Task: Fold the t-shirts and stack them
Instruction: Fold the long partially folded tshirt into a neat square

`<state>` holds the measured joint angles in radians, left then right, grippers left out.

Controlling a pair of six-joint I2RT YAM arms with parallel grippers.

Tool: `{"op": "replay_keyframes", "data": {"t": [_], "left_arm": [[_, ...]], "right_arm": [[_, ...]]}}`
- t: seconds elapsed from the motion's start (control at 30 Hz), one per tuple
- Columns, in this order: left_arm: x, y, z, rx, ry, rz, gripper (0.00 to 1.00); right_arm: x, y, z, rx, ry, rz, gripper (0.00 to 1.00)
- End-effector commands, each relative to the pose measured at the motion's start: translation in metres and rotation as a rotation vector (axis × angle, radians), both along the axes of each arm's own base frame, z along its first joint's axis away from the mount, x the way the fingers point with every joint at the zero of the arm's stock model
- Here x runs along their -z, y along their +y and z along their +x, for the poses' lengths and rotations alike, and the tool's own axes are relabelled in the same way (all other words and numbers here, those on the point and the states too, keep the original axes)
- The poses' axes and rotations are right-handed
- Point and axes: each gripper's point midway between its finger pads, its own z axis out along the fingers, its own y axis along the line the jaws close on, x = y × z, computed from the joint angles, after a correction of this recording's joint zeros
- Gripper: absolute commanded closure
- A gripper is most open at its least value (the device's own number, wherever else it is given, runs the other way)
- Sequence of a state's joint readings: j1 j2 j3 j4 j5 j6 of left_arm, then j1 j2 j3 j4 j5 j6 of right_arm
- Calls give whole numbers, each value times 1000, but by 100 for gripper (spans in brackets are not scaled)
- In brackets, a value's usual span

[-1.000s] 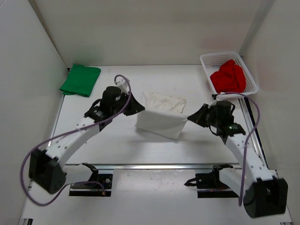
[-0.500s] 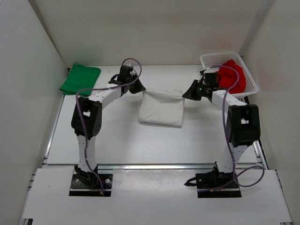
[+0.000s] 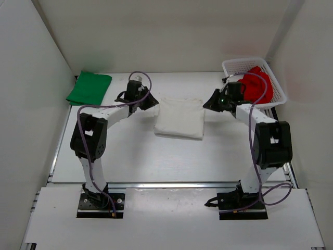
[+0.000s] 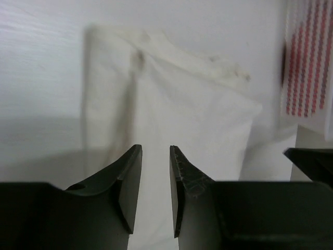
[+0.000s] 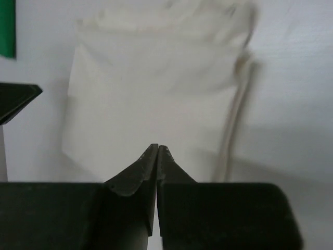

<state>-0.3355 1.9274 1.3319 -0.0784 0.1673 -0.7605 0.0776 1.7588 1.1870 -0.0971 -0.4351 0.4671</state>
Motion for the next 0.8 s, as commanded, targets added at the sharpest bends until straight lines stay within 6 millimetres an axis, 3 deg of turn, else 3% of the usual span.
{"op": "replay_keyframes", "data": {"t": [0.0,0.03,0.07,0.17,0.27,0.33,0.37,0.4,0.53,0.63,0.73,0.77], "left_arm": [[-22,-58,-39,155,-102,-44,62],[3,-62,-53,173,-45,-22,63],[15,-61,-57,175,-17,-18,64],[67,-33,-77,140,96,28,68],[92,-12,-111,115,156,-7,70],[104,1,-140,106,181,-9,71],[94,1,-145,100,163,-37,70],[100,4,-166,113,179,-55,70],[80,-1,-192,143,144,-103,68],[49,0,-186,137,76,-132,66],[8,-9,-165,138,-21,-150,65],[1,-13,-158,142,-37,-142,65]], "right_arm": [[11,41,-44,-86,6,32,100],[22,47,-54,-98,16,34,100],[31,49,-59,-99,28,38,100],[64,57,-88,-114,100,45,100],[98,50,-121,-98,177,37,100],[102,49,-134,-101,184,38,100],[106,50,-146,-112,200,41,100],[109,51,-158,-119,207,35,100],[94,51,-179,-125,169,21,100],[68,45,-171,-122,107,32,99],[33,48,-142,-131,24,50,100],[36,47,-137,-133,39,45,100]]}}
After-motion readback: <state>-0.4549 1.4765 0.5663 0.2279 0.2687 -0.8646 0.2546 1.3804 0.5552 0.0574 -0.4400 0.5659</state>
